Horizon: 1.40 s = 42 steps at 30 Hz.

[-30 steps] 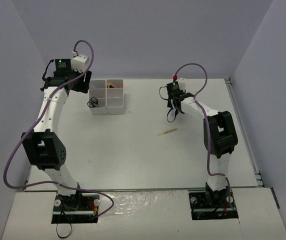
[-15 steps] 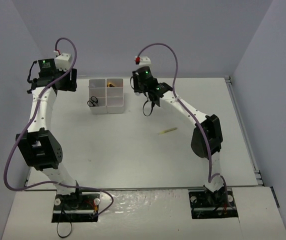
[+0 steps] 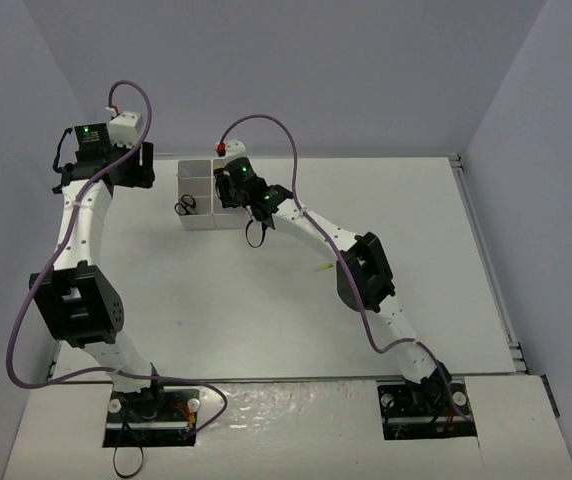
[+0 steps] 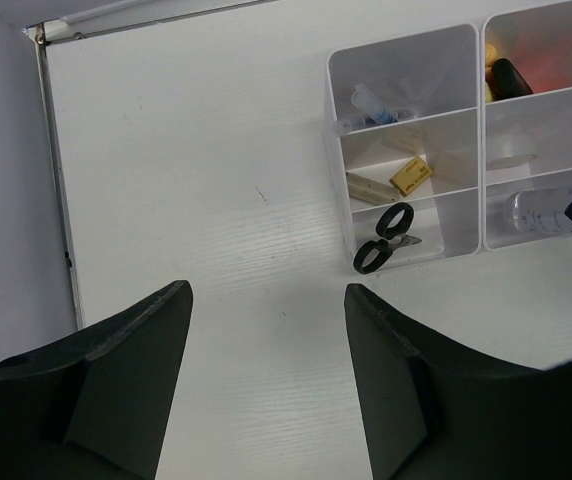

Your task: Sort the stationery into containers

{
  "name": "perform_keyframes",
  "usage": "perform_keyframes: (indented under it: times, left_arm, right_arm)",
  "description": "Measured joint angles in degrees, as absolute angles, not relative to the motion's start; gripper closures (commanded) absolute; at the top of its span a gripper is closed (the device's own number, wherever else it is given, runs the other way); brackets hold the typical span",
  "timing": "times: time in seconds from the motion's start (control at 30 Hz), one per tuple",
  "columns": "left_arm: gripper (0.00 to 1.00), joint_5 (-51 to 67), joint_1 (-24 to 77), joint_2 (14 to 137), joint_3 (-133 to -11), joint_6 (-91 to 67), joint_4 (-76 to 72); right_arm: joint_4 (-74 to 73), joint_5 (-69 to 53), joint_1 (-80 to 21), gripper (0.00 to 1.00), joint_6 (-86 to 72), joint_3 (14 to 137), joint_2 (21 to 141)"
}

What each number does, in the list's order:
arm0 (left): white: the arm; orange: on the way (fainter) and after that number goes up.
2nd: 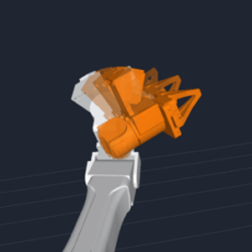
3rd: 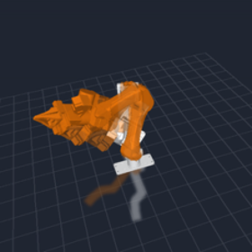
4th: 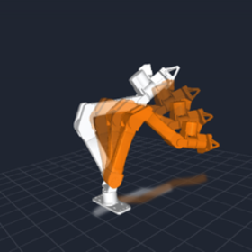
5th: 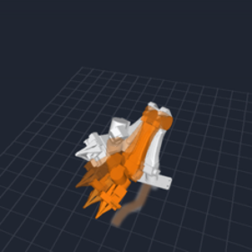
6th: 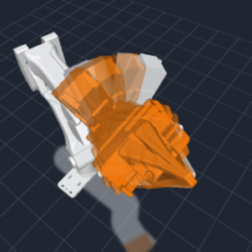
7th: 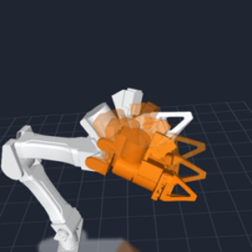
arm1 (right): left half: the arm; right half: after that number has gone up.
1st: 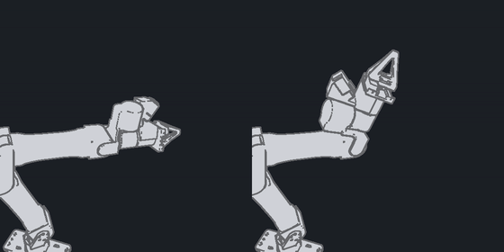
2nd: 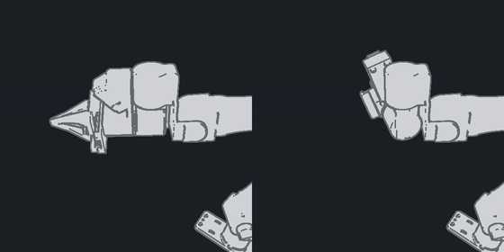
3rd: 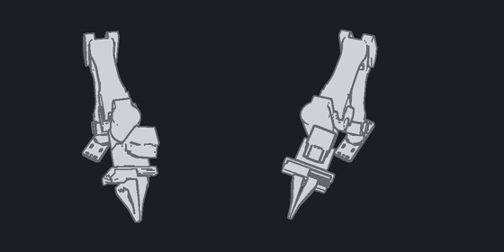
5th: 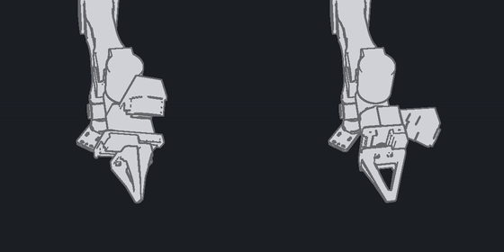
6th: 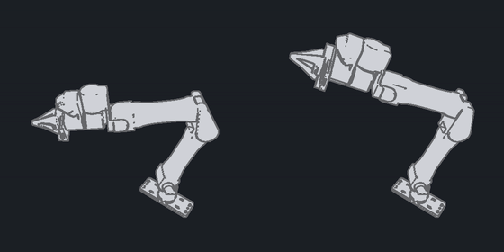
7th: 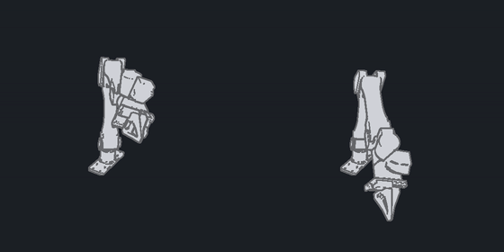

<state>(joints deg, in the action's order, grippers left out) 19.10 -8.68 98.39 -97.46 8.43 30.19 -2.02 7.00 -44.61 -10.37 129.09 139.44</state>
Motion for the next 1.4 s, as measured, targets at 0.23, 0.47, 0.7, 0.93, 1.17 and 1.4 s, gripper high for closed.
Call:
perform_keyframes:
  times: [0.23,0.47,0.7,0.93,1.17,1.4]
  left_arm:
    - [0.41,19.68,-9.03,98.15,-96.71,8.20,29.86]
    - [0.41,19.92,-9.07,98.13,-96.71,8.16,29.69]
    - [0.41,21.43,-9.13,98.13,-96.71,7.97,29.73]
    - [0.41,24.33,-8.99,98.14,-97.38,6.86,30.83]
    - [0.41,20.99,1.76,98.45,-104.60,11.63,35.72]
    - [0.36,19.77,28.61,103.69,-114.49,19.48,38.91]
  right_arm:
    - [-1.04,7.26,-44.28,0.97,-10.38,129.08,141.64]
    - [0.69,7.17,-44.28,0.36,-10.51,127.96,141.64]
    - [1.06,6.92,-44.29,0.32,-10.18,122.80,139.68]
    - [0.32,7.49,-43.97,0.29,-9.51,111.80,121.44]
    - [0.74,8.24,-33.46,0.29,-14.69,94.42,89.79]
    - [-5.85,9.75,-12.28,0.31,-21.20,74.82,74.32]
